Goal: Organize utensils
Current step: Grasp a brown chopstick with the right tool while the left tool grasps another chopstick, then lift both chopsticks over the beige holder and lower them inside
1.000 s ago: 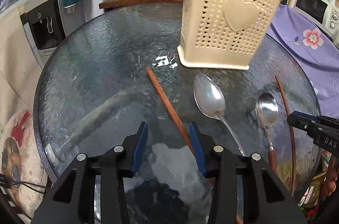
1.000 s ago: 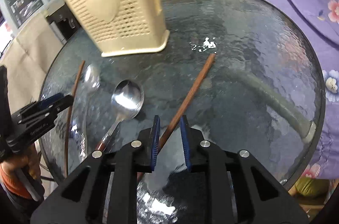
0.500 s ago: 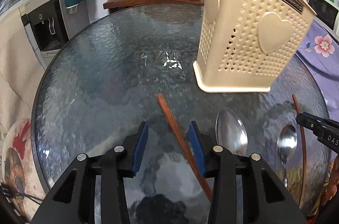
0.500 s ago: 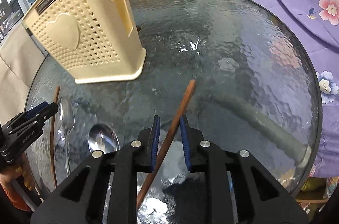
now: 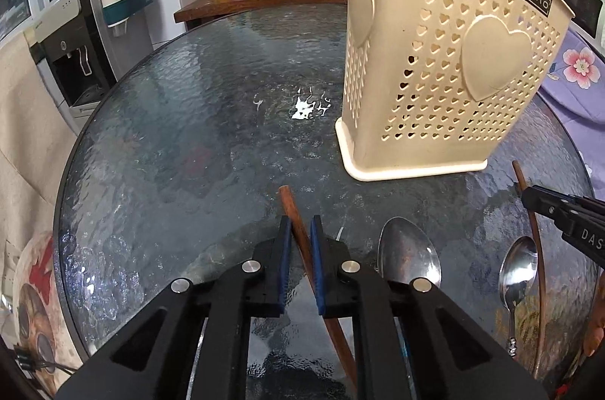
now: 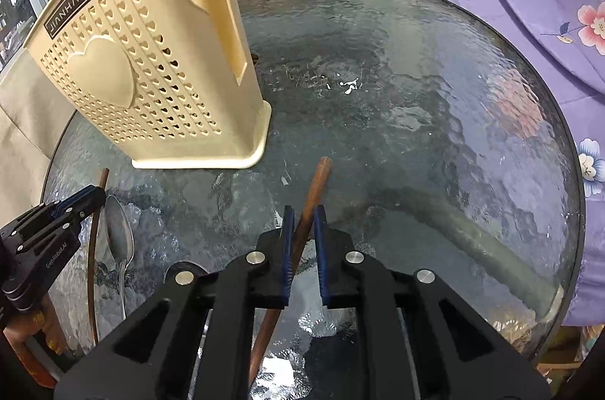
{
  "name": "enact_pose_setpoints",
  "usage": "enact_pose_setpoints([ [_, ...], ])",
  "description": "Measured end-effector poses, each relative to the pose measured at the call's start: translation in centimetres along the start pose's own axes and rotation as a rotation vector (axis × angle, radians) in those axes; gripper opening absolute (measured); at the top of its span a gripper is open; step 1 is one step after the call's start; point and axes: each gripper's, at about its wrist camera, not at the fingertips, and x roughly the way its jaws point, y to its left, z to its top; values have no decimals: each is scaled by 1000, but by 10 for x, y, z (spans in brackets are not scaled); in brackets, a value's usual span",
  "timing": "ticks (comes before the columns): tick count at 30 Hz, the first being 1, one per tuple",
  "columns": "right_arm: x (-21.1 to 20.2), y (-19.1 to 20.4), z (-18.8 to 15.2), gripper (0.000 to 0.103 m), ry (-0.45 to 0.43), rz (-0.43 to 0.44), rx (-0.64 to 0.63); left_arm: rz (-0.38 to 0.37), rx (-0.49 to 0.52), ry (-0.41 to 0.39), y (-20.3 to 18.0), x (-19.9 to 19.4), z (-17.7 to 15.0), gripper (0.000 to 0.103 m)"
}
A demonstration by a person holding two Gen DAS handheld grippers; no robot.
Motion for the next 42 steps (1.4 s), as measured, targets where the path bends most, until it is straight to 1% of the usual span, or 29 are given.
enact_pose_setpoints([
  [7,3,-3,5,9,0,22,13,-25,-20,11,4,3,5,7],
  [13,5,-10,12,9,-3,49,26,-30,-25,1,5,4,11,7],
  [16,2,-11,14,9,-14,56,27,-34,-24,-8,3,0,12,7],
  [20,-5,-13,17,9,-38,93,40,-47,-32,-29,5,-8,13,7],
  [23,-14,-13,19,8,-68,112,42,-76,-45,-52,6,-19,12,7],
  [30,-57,-9,23,8,-187,169,11,-115,-42,-139,8,-57,16,7],
  [33,-83,-10,26,8,-251,199,-7,-133,-35,-187,8,-77,18,7],
  [36,-109,-11,25,8,-306,230,-12,-166,-38,-237,11,-102,21,7],
  [40,-142,-15,27,8,-364,271,-18,-197,-29,-296,12,-129,26,7],
  [42,-156,-13,24,8,-395,277,-33,-206,-20,-321,11,-141,27,7],
])
